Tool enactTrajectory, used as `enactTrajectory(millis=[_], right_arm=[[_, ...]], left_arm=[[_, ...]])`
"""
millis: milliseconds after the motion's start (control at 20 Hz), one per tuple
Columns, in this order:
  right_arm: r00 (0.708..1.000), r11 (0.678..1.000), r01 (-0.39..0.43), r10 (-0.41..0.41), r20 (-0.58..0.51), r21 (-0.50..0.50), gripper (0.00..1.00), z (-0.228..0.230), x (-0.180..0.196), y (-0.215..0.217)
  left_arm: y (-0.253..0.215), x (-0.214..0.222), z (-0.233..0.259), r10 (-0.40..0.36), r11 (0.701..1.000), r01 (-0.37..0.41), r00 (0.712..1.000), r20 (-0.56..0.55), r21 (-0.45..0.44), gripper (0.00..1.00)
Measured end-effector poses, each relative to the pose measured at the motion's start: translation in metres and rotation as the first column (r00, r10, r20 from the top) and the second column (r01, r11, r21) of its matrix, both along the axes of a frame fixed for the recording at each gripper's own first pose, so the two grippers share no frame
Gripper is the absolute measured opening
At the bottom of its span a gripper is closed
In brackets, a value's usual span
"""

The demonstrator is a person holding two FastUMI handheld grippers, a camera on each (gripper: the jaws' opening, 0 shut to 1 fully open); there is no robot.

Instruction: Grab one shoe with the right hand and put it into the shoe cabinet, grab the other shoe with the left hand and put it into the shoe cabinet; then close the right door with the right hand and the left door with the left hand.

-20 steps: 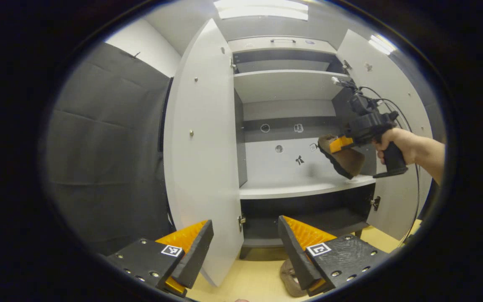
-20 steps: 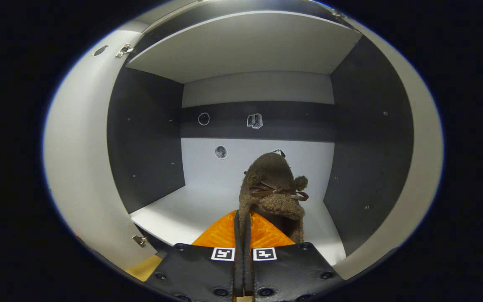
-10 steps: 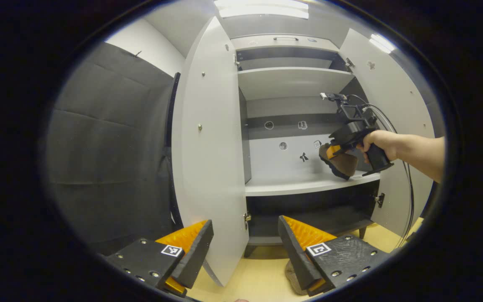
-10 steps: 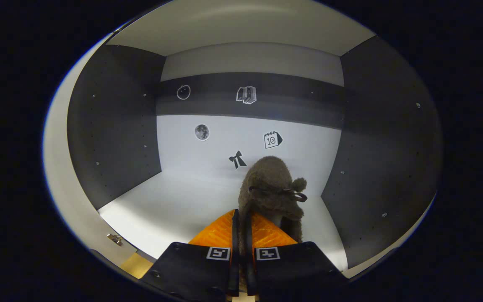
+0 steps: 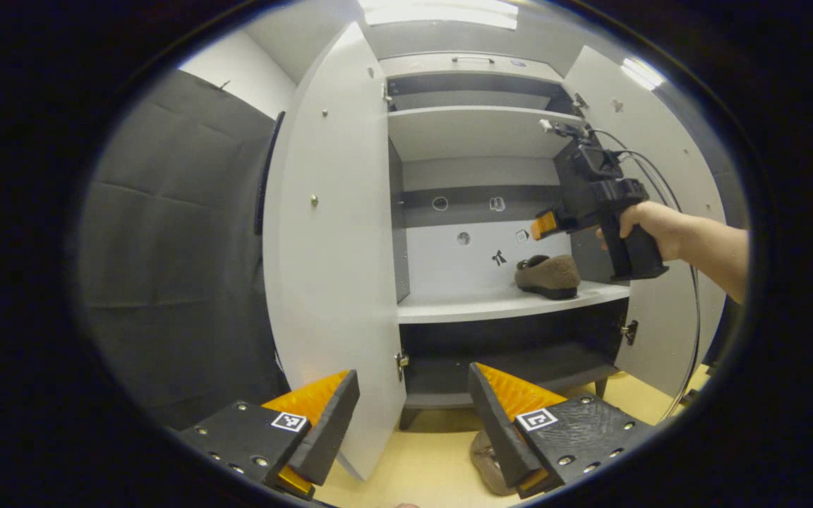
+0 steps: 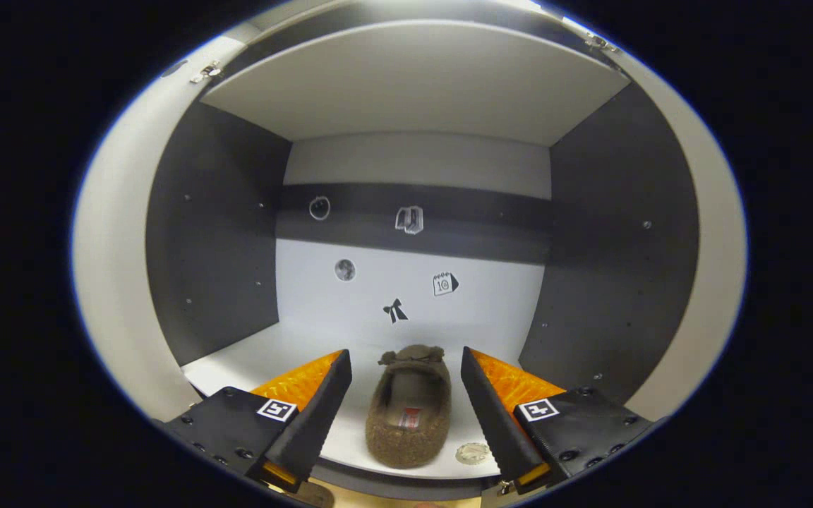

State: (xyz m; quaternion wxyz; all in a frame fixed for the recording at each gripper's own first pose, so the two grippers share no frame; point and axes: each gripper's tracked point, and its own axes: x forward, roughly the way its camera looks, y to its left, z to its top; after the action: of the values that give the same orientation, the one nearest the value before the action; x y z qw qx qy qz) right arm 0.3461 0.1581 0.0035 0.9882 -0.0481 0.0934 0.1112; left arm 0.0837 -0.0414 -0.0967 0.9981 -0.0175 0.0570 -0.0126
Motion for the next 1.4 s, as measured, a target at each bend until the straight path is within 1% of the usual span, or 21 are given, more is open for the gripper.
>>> enactTrajectory(millis=[150,350,450,550,600,650,700,750,800,950,1000,1050,1250,1400], right_arm=[[0.996,1.000,0.003,-0.002,0.087,-0.005,0.98,0.015,-0.034,-0.010],[0.993,0.999,-0.005,-0.001,0.115,0.051,0.98,0.017,-0.077,-0.024],[0.991,0.998,-0.011,0.002,0.134,0.066,0.98,0.016,-0.095,-0.031],[0.989,0.999,0.006,-0.013,0.148,0.047,0.98,0.011,-0.110,-0.040],[0.989,0.999,0.013,-0.019,0.143,0.041,0.98,0.007,-0.118,-0.044],[0.990,0.999,0.013,-0.020,0.137,0.046,0.99,0.003,-0.127,-0.045],[0.992,0.998,0.009,-0.015,0.128,0.054,0.98,-0.002,-0.135,-0.044],[0.993,0.998,0.007,-0.014,0.121,0.060,0.97,-0.007,-0.143,-0.046],[0.993,0.998,0.006,-0.013,0.118,0.059,0.98,-0.011,-0.150,-0.047],[0.996,0.999,-0.001,-0.003,0.086,0.050,0.98,-0.030,-0.170,-0.051],[0.997,0.999,-0.007,0.003,0.071,0.052,0.96,-0.036,-0.177,-0.050],[0.998,0.999,-0.010,0.007,0.058,0.053,0.98,-0.041,-0.184,-0.050],[1.000,0.999,-0.010,0.009,0.024,0.043,0.98,-0.060,-0.207,-0.053],[1.000,1.000,-0.004,0.004,-0.002,0.026,0.98,-0.072,-0.221,-0.058]], left_arm=[[-0.012,0.004,-0.020,-0.051,0.998,0.049,0.998,-0.044,-0.032,0.91],[-0.031,0.006,-0.056,-0.117,0.992,0.111,0.985,-0.126,-0.053,0.91],[-0.043,0.006,-0.075,-0.161,0.986,0.153,0.973,-0.164,-0.061,0.91],[-0.056,0.006,-0.096,-0.201,0.979,0.190,0.958,-0.206,-0.073,0.91],[-0.061,0.007,-0.106,-0.214,0.976,0.202,0.950,-0.227,-0.075,0.94],[-0.065,0.008,-0.117,-0.226,0.974,0.213,0.942,-0.248,-0.078,0.91],[-0.069,0.007,-0.126,-0.236,0.972,0.222,0.933,-0.270,-0.080,0.91],[-0.073,0.007,-0.137,-0.248,0.969,0.234,0.924,-0.292,-0.084,0.97],[-0.077,0.006,-0.146,-0.260,0.966,0.245,0.913,-0.315,-0.088,0.91],[-0.091,0.001,-0.174,-0.301,0.954,0.279,0.874,-0.381,-0.112,0.91],[-0.096,-0.002,-0.184,-0.312,0.950,0.286,0.860,-0.404,-0.123,0.97],[-0.098,-0.003,-0.193,-0.320,0.947,0.291,0.847,-0.425,-0.133,0.91],[-0.109,-0.004,-0.228,-0.329,0.944,0.287,0.797,-0.507,-0.162,0.91],[-0.113,0.001,-0.245,-0.325,0.945,0.285,0.774,-0.543,-0.160,0.92]])
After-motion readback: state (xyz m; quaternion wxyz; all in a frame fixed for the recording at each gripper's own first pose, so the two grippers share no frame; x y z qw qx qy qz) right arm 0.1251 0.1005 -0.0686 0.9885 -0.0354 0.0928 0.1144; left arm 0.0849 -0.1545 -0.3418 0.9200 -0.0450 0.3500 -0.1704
